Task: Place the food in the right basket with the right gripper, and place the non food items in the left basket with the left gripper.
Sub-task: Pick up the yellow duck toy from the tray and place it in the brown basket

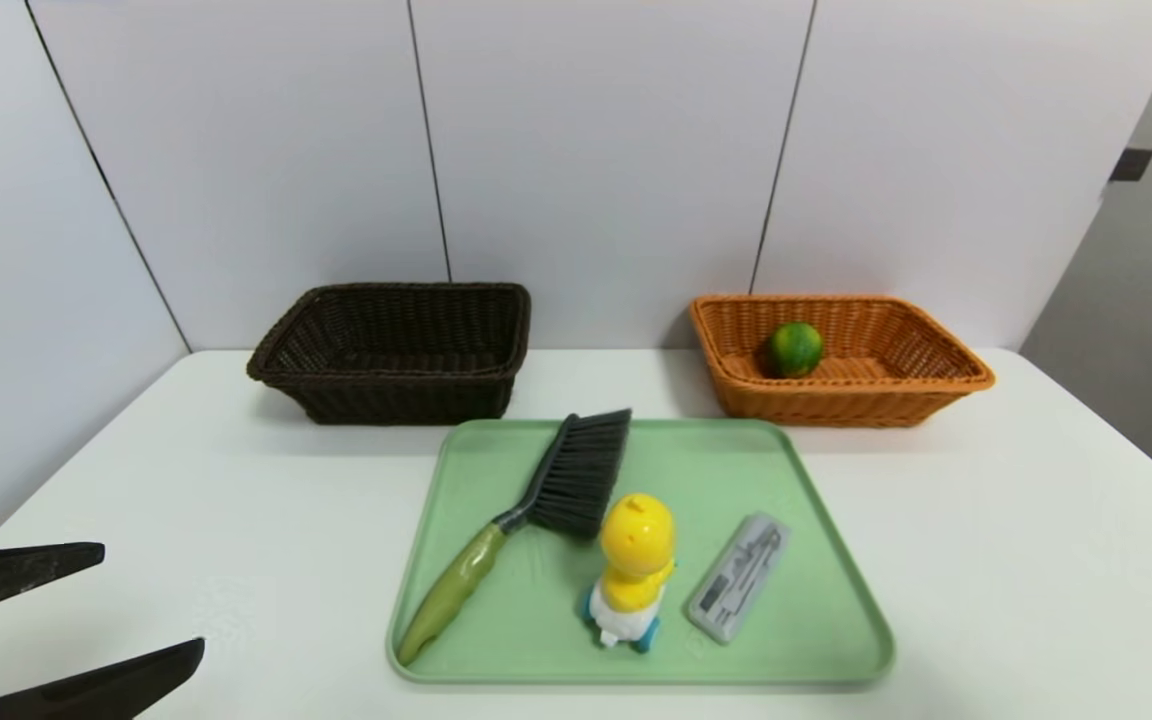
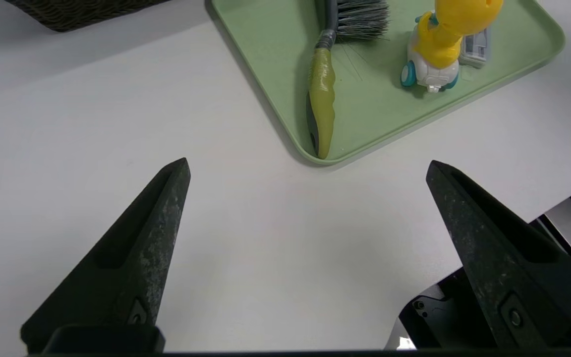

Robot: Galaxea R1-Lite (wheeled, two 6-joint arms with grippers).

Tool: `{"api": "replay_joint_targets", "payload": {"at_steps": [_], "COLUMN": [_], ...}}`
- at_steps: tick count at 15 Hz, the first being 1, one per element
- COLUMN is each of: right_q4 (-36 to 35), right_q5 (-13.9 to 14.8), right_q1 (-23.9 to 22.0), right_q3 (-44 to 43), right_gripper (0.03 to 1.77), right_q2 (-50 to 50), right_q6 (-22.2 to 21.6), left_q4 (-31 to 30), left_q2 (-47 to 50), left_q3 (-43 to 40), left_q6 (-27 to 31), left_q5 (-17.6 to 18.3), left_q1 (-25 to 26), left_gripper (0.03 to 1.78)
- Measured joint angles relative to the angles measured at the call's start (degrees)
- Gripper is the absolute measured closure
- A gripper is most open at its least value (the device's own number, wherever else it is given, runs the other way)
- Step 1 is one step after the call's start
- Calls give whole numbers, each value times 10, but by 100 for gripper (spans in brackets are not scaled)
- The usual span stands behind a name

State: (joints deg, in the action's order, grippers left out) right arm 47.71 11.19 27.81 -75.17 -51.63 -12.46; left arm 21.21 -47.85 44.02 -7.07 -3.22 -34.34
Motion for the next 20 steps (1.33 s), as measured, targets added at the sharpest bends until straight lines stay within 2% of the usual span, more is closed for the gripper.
{"api": "replay_joint_targets", "payload": {"at_steps": [3, 6, 8, 10, 13, 17, 20], "right_q4": [-58, -204, -313, -369, -367, -365, -345], "right_q5": [-9, -23, -24, -23, -7, 10, 10], "right_q1": [2, 4, 4, 4, -4, -8, -8], "right_q3": [92, 240, 326, 356, 349, 330, 286], "right_gripper": [11, 11, 11, 11, 11, 10, 10], "right_q2": [47, 69, 70, 63, 37, -22, -91], "right_q6": [8, 11, 14, 13, 7, -26, -86], "left_q4": [0, 0, -1, -21, -84, -102, -120], "left_q2": [-2, 0, 7, 6, -18, -57, -93], "left_q3": [-7, -40, -73, -89, -85, -77, -53], "left_q6": [2, 8, 9, 9, 9, 4, -5], "left_q5": [-22, -68, -76, -78, -79, -76, -76], "left_q1": [1, 11, 19, 21, 22, 21, 19], "left_gripper": [12, 12, 12, 12, 12, 12, 12]}}
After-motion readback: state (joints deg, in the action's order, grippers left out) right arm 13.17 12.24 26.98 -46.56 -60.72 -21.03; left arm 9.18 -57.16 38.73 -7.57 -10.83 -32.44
